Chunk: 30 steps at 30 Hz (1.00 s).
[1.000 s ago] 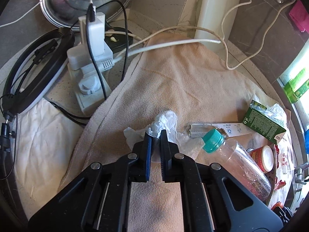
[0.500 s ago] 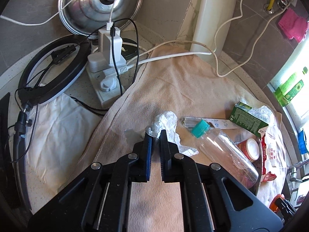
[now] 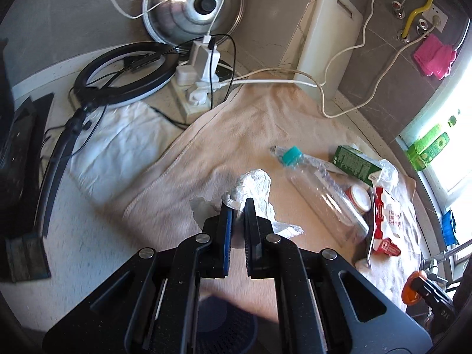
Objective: Collect trash
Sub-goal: 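Carry tissue and orange peel down over the blue wastebasket with both tools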
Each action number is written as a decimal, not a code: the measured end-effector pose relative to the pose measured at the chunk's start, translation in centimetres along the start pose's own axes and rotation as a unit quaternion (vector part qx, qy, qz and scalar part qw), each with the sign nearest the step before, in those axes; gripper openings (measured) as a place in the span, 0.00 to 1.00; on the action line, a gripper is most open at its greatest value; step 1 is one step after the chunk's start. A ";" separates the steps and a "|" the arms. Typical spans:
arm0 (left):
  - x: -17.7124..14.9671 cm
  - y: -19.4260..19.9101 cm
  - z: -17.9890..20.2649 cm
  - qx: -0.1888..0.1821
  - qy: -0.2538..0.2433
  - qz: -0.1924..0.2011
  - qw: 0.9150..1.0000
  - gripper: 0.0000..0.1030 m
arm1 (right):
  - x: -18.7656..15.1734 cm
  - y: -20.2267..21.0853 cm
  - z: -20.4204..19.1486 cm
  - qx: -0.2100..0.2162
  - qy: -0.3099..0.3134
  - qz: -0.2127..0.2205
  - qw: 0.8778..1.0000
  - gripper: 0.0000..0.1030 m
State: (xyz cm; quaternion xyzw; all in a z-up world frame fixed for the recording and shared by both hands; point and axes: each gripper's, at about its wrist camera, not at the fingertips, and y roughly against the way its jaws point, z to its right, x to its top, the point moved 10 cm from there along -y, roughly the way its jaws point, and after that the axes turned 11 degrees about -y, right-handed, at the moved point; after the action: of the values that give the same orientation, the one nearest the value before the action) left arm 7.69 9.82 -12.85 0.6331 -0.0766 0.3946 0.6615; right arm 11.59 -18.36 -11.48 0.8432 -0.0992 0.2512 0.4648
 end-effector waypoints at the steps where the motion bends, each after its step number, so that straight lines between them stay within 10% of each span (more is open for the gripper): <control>1: -0.7 0.5 -0.1 0.001 0.003 -0.001 1.000 0.05 | -0.2 0.0 -0.4 0.005 0.008 -0.004 1.000 0.36; 30: -21.3 1.6 -0.5 -0.053 -0.108 -0.135 0.984 0.05 | -16.6 -3.6 -8.5 0.007 0.044 -0.101 0.994 0.36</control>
State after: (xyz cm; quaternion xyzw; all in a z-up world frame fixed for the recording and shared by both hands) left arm -7.90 1.03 -24.50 0.6405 -0.0820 0.2267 0.7291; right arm -3.91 -10.42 -18.97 0.8402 0.0091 0.2404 0.4860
